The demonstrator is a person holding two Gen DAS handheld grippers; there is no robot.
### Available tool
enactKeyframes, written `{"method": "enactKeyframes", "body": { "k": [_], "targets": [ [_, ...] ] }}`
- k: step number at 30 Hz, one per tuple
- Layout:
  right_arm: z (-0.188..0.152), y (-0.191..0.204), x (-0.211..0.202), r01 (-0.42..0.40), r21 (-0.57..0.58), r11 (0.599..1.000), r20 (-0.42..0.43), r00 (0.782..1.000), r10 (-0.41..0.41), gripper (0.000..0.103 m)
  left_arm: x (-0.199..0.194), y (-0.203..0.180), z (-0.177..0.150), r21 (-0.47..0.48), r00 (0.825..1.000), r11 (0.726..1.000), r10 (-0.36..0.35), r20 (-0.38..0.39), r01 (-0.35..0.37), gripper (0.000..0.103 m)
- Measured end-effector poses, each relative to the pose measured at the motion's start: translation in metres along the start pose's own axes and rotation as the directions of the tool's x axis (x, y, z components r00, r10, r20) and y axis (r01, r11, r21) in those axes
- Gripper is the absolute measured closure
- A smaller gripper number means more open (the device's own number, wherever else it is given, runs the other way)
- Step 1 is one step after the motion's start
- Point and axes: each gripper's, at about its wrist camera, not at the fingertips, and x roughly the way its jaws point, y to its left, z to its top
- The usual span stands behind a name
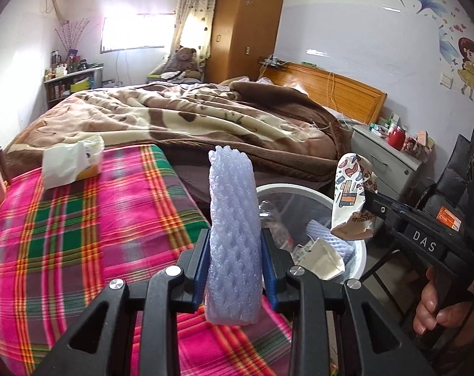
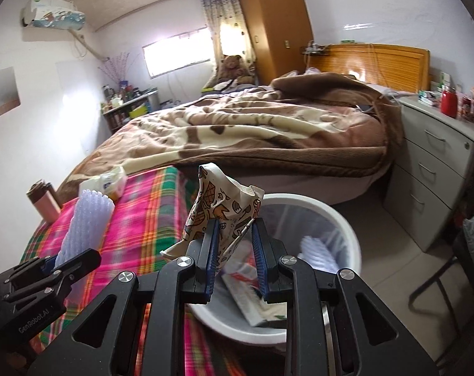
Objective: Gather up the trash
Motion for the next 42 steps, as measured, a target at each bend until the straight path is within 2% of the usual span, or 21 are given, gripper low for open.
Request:
{"method": "enactKeyframes", "body": {
  "k": [10, 17, 21, 28, 29, 31, 32, 33, 35, 37, 39, 42],
  "targets": [
    [-0.009, -0.029, 0.02, 0.107, 0.007, 0.994, -0.067, 0.992, -0.107, 0.081, 0.037, -0.038, 0.004, 0.059, 0.997, 0.997, -0.047, -0.057, 0.05, 0.071],
    [-0.015, -0.045, 0.029, 0.129, 0.002, 0.992, -0.118, 0.985, -0.128, 0.081, 0.055, -0.062, 0.003, 0.101, 0.994, 0.992, -0.072, -0.088, 0.08, 0.071],
    [-0.016, -0.053, 0.034, 0.138, 0.002, 0.99, -0.139, 0.981, -0.137, 0.081, 0.063, -0.074, 0.003, 0.134, 0.995, 0.989, -0.053, -0.087, 0.064, 0.071],
    [-0.019, -0.062, 0.042, 0.14, 0.0, 0.99, -0.174, 0.975, -0.138, 0.08, 0.077, -0.085, 0.002, 0.138, 0.989, 0.986, -0.076, -0.128, 0.094, 0.07],
    [-0.018, -0.062, 0.044, 0.14, -0.001, 0.99, -0.179, 0.974, -0.138, 0.08, 0.078, -0.085, 0.002, 0.138, 0.989, 0.986, -0.074, -0.131, 0.092, 0.067],
    [-0.018, -0.063, 0.043, 0.137, -0.001, 0.991, -0.183, 0.974, -0.135, 0.08, 0.077, -0.085, 0.002, 0.13, 0.989, 0.987, -0.076, -0.128, 0.092, 0.055],
    [-0.018, -0.063, 0.043, 0.135, -0.002, 0.991, -0.184, 0.974, -0.133, 0.08, 0.077, -0.084, 0.002, 0.126, 0.989, 0.988, -0.076, -0.124, 0.092, 0.045],
    [-0.018, -0.063, 0.043, 0.137, -0.005, 0.991, -0.186, 0.973, -0.135, 0.08, 0.076, -0.084, 0.002, 0.122, 0.99, 0.988, -0.076, -0.121, 0.091, 0.042],
    [-0.018, -0.061, 0.042, 0.144, -0.01, 0.99, -0.185, 0.972, -0.143, 0.078, 0.075, -0.083, 0.003, 0.119, 0.99, 0.989, -0.079, -0.118, 0.093, 0.042],
    [-0.018, -0.062, 0.04, 0.142, 0.001, 0.99, -0.184, 0.973, -0.139, 0.064, 0.073, -0.082, 0.003, 0.117, 0.99, 0.989, -0.073, -0.118, 0.087, 0.041],
    [-0.017, -0.063, 0.04, 0.132, 0.013, 0.991, -0.179, 0.976, -0.127, 0.057, 0.072, -0.081, 0.002, 0.111, 0.99, 0.99, -0.074, -0.119, 0.087, 0.039],
    [-0.017, -0.061, 0.036, 0.132, 0.014, 0.991, -0.169, 0.977, -0.128, 0.056, 0.069, -0.079, 0.001, 0.106, 0.99, 0.99, -0.075, -0.12, 0.088, 0.037]
  ]
}}
